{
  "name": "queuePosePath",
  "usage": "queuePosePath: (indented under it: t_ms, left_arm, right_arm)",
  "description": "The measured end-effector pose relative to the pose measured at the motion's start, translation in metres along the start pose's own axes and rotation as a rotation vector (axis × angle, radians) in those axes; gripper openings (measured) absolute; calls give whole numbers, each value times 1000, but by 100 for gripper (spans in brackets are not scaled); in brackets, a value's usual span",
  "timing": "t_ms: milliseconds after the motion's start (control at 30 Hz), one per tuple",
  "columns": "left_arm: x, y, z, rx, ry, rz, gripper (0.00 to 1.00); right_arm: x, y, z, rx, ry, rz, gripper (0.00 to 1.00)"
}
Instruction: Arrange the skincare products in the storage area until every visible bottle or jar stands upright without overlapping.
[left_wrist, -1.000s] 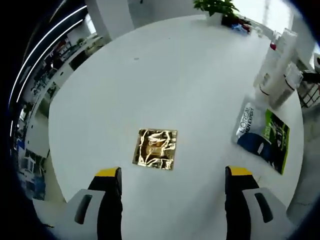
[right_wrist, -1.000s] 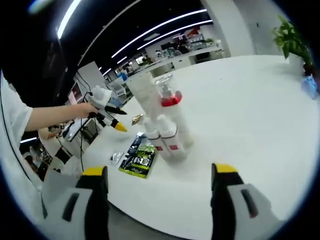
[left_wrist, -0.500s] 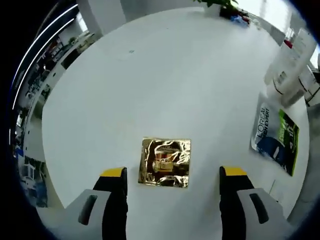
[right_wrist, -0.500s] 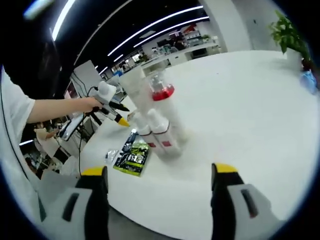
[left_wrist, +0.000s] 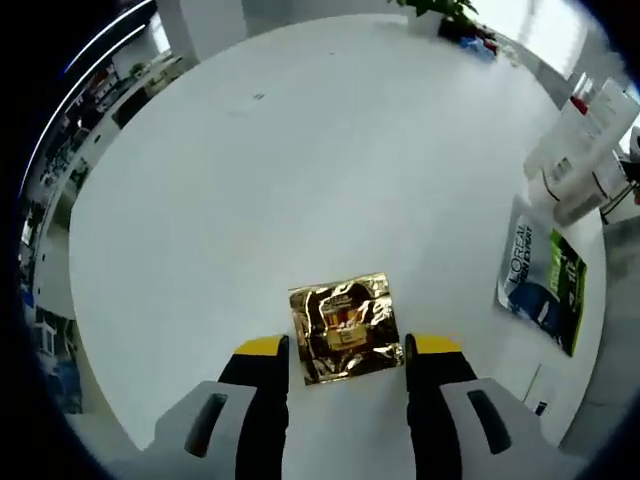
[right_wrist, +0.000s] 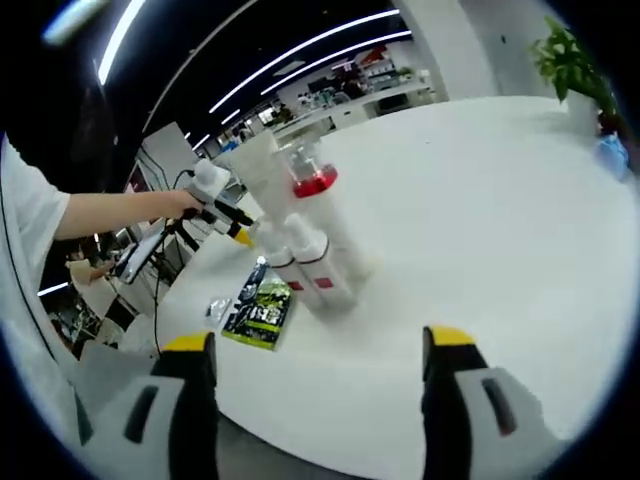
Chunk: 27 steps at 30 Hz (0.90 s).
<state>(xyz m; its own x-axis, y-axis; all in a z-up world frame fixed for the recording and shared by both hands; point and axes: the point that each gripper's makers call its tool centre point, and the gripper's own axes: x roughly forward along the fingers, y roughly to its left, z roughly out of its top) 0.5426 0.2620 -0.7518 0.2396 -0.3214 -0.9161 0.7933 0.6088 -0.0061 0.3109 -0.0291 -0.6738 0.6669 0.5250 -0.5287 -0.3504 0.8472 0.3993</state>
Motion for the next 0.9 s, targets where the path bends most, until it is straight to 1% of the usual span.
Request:
queuePosePath:
  t_ms: [33,67,100,200,233,267,300,367,400,467,500,567,600,633,667,733,767,833,900]
  left_arm:
    - [0,0,1,-12,-6,-4,37]
    - [-1,0,-1,-28,6,1,36]
    - [-1,1,-1,-20,3,4,36]
    - [-2,0,-2,-32,18,8,36]
    - [-4,-1,-2,-49,17,12,36]
    - [-5,-1,-2,-76,14,17,36]
    - [-8,-3,-1,-135,4,22,36]
    - [-13,-5,0,-197,-10,40,36]
    - [-19,-8,-1,-265,-6,49,36]
    - [-25,-14,-6,-361,-13,54,36]
    - [-26,-15,-7,-377,-16,57,36]
    - [-31,-20,-14,-430,-19,67,36]
    - [-34,-20,-21,-492,-11,101,36]
    - [-36,-21,-24,-498,-13,107,36]
    - [-39,-22,-25,-501,-36,111,36]
    - [-43,-25,-23,-548,-92,125,37]
    - [-46,-29,-23,-579,-115,130,37]
    - [-49,-38,-25,-617,-157,132,37]
    - [-50,-48,-30,-670,-179,137,37]
  right_arm:
    - [0,1,0,-1,-1,1,85]
    - [1,1,1,-1,-1,3,85]
    - [1,1,1,0,-1,4,85]
    - [1,2,3,-3,-5,6,85]
    - [1,2,4,-3,-7,8,85]
    - [0,2,4,-4,-8,9,85]
    - [0,2,5,-6,-9,9,85]
    - [0,1,7,-7,-13,11,85]
    - [-1,2,8,-8,-16,11,85]
    - [-1,2,9,-6,-20,15,85]
    - [-1,3,10,-6,-23,17,85]
    - [-1,3,11,-5,-28,21,85]
    - [-1,4,12,-9,-29,25,85]
    - [-1,5,13,-12,-30,28,85]
    - [-2,8,13,-16,-31,31,85]
    - [-2,9,14,-18,-32,34,85]
    - [-2,9,13,-19,-34,36,85]
    - [-3,10,13,-19,-34,38,85]
    - [-3,12,13,-21,-35,41,85]
